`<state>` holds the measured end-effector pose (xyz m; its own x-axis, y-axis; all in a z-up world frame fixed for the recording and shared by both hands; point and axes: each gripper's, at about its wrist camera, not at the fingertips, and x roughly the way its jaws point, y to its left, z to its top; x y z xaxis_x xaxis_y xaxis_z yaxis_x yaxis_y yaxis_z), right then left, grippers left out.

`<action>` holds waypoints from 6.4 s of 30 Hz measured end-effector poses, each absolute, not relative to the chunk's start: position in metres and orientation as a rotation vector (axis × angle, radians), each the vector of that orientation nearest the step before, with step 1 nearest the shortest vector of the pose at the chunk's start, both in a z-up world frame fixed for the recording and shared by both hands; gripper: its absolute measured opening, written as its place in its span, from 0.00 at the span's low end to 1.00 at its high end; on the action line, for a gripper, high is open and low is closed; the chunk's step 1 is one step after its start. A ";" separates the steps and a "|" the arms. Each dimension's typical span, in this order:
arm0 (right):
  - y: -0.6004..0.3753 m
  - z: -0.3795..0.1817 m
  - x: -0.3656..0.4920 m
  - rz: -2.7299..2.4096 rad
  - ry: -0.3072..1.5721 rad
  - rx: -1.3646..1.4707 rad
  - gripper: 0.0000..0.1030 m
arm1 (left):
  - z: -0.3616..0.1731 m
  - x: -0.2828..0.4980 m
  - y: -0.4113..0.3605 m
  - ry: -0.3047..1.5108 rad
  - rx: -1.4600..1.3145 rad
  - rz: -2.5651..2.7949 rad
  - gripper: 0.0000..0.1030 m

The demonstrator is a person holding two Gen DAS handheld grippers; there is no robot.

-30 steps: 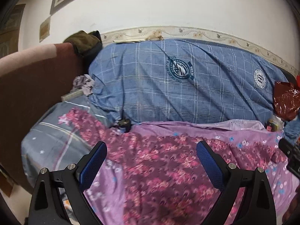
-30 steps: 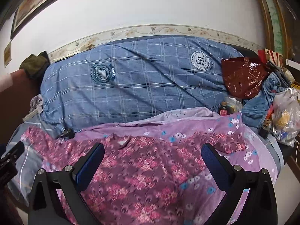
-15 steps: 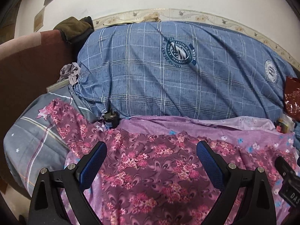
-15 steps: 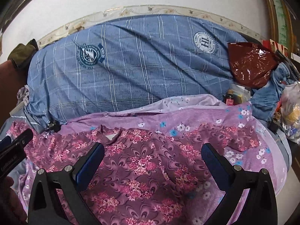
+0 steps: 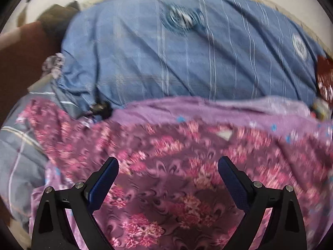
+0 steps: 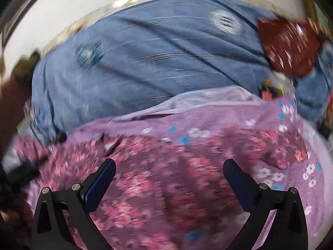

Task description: Fold small clothes

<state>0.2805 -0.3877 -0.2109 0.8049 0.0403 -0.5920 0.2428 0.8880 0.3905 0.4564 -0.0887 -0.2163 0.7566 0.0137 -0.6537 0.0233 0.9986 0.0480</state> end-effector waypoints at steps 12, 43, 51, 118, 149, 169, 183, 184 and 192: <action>-0.541 -0.320 0.252 -0.059 0.616 1.337 0.88 | -0.243 0.468 -0.079 0.694 0.119 -0.005 0.93; -0.086 -0.242 0.386 0.502 0.925 0.241 0.43 | -0.236 0.469 0.096 0.699 -0.089 0.442 0.93; -0.091 -0.271 0.334 0.591 1.018 0.113 0.60 | -0.236 0.472 0.105 0.709 -0.084 0.432 0.93; -0.054 -0.198 0.436 0.573 1.057 0.585 0.45 | -0.238 0.478 0.133 0.718 -0.179 0.540 0.93; -0.127 -0.266 0.357 0.563 0.949 0.514 0.37 | -0.204 0.490 0.235 0.578 -0.455 0.518 0.92; -0.144 -0.270 0.372 0.535 0.943 0.579 0.37 | -0.230 0.606 0.318 0.737 -0.749 0.412 0.66; -0.163 -0.265 0.376 0.492 0.895 0.588 0.37 | -0.235 0.612 0.312 0.707 -0.673 0.356 0.02; -0.167 -0.262 0.376 0.484 0.882 0.589 0.37 | -0.228 0.607 0.304 0.701 -0.648 0.338 0.02; -0.255 -0.249 0.377 0.308 0.758 0.704 0.37 | -0.155 0.580 0.174 0.689 -0.417 0.100 0.02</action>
<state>0.3772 -0.2555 -0.2487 0.6965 0.4933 -0.5211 -0.0091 0.7322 0.6810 0.5802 0.1745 -0.1546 0.7707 -0.0469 -0.6355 -0.2248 0.9132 -0.3400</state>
